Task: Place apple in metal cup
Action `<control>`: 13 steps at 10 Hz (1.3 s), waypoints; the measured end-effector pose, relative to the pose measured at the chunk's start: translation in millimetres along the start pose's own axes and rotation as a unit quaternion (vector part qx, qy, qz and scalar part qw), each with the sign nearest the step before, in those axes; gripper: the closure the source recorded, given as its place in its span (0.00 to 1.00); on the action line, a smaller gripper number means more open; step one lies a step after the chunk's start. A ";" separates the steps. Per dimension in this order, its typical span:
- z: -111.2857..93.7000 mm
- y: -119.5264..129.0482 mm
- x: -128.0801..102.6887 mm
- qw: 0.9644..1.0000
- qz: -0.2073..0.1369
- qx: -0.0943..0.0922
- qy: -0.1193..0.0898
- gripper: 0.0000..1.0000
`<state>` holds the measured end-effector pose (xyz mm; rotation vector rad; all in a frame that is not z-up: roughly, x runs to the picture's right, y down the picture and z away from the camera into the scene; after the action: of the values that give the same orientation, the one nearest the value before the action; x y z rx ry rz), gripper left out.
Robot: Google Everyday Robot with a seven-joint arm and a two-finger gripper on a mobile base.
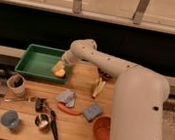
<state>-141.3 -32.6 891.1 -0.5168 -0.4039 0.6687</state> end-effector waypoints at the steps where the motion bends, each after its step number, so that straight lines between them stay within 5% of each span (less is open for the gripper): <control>1: 6.1 1.0 2.5 1.000 0.003 -0.004 0.000 0.20; 6: 34.7 0.5 17.1 0.999 0.018 -0.023 0.015 0.20; 13: 54.3 -23.9 25.2 0.999 0.035 -0.025 0.032 0.20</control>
<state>-139.4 -14.4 952.9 -0.6009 -0.3445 0.7095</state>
